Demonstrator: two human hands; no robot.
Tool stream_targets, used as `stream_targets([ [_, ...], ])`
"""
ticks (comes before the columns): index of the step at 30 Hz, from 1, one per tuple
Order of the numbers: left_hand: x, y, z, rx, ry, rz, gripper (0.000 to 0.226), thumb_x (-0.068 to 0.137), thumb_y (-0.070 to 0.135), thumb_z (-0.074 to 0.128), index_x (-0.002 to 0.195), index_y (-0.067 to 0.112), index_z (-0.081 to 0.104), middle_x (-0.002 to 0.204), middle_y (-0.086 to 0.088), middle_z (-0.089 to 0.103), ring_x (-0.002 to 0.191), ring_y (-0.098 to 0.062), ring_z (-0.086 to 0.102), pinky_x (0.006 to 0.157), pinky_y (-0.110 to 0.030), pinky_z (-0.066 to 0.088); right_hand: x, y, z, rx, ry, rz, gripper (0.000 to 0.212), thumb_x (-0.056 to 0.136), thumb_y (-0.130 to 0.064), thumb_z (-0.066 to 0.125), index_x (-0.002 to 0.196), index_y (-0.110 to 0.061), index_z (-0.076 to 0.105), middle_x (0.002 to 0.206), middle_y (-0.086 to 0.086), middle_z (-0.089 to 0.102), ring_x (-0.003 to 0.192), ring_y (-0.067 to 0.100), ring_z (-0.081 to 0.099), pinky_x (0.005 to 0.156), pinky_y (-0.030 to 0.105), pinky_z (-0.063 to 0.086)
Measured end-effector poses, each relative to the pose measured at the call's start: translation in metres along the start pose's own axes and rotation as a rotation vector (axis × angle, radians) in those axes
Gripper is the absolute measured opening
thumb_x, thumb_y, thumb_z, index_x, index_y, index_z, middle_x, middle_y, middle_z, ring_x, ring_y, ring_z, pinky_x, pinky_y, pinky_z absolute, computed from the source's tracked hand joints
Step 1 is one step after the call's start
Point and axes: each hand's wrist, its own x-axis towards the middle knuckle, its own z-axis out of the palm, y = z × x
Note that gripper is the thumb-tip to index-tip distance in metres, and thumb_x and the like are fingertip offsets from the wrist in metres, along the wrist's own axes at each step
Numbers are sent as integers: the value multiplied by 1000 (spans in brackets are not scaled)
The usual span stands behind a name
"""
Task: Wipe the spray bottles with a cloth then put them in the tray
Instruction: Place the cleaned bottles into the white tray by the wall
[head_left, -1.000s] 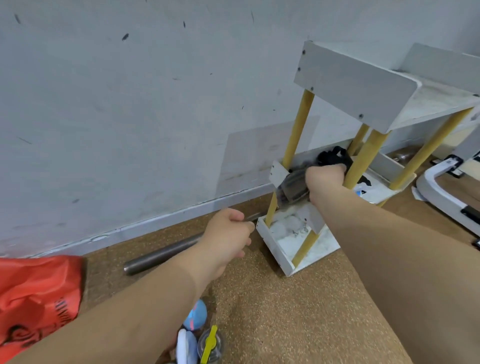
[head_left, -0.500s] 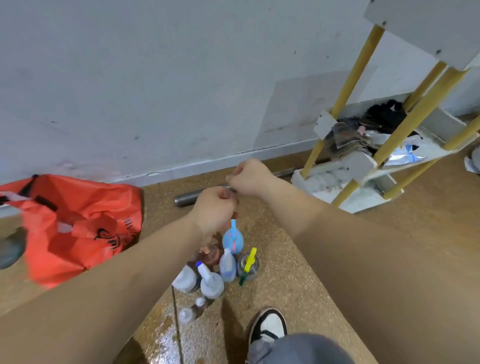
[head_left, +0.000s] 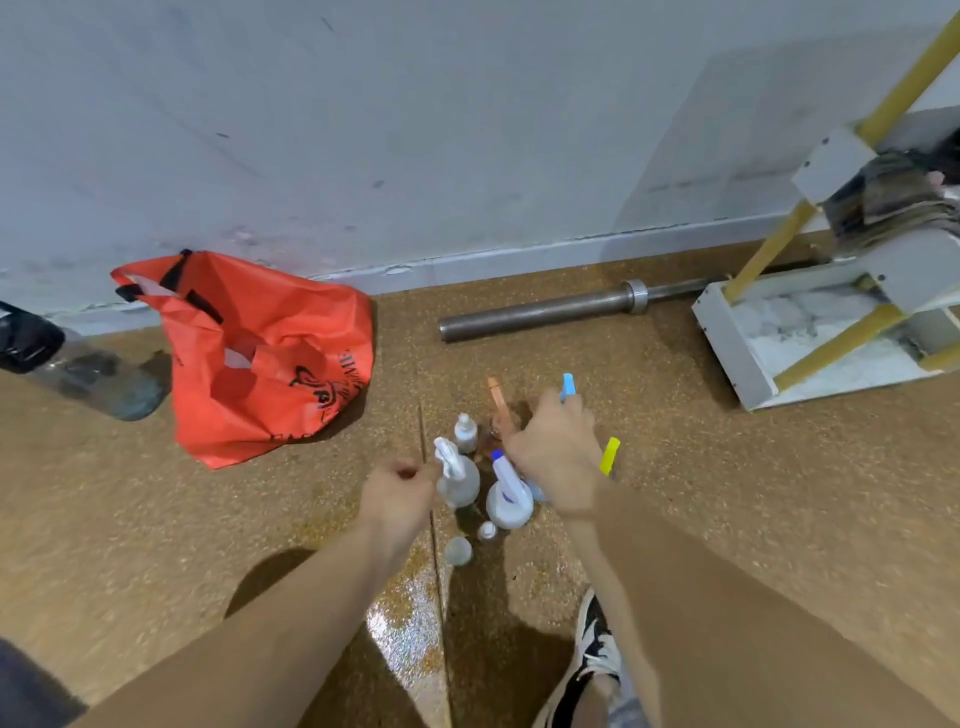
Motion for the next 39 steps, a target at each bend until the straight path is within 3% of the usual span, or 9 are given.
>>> stream_targets([
  [4,22,9,17,-40,20,-35,54,85,43,82,125,16,57,112,-6,62,103,-28,64,96,-53,58,10,22,-10,-44,-185,18,92,82,-69,69,148,-13,39,143,13,38,135,33,36,106,43,40],
  [7,31,16,32,-20,34,0,35,83,28,84,106,16,61,100,-8,65,88,-26,66,89,-55,60,12,34,-5,-137,29,4,80,89,-62,63,147,-14,38,141,12,36,134,32,34,99,45,45],
  [10,36,25,42,-112,46,-13,21,89,6,74,101,16,60,89,-4,56,75,-19,54,92,-59,59,27,48,-7,-44,100,273,93,89,-51,68,157,-11,20,153,15,26,142,35,25,105,48,43],
  [14,41,24,54,-347,-25,-109,39,95,-13,53,125,12,59,109,-1,52,92,-17,54,82,-50,64,48,75,4,452,-148,586,93,70,-55,83,141,-3,51,124,14,59,115,33,60,102,50,54],
  [18,44,12,47,-124,-2,-8,26,98,2,52,101,19,71,105,-6,65,83,-14,55,57,-31,54,47,88,11,608,-151,515,103,75,-28,93,154,-6,31,137,20,52,127,41,54,98,53,52],
  [22,36,15,50,343,-137,218,21,91,47,70,82,28,69,71,13,62,67,-9,57,60,-25,41,50,81,17,443,-182,403,132,59,-57,95,162,-23,20,164,11,22,149,41,28,113,62,38],
  [26,26,21,69,653,-273,190,40,73,72,76,83,39,54,78,21,60,70,3,55,62,-24,44,47,75,26,253,-155,311,119,61,-56,94,156,-21,33,157,10,21,146,35,24,116,51,35],
  [33,44,23,87,867,-226,191,12,89,25,63,95,15,60,88,-5,66,87,-26,68,73,-34,57,55,78,31,275,-80,266,79,82,-24,79,146,-12,36,145,10,31,131,36,41,104,51,49],
  [39,58,14,88,843,-207,278,28,96,15,53,123,16,57,111,-7,55,92,-29,58,79,-37,53,61,74,26,337,-159,223,54,90,-13,63,137,-30,42,131,0,50,123,33,54,101,48,51],
])
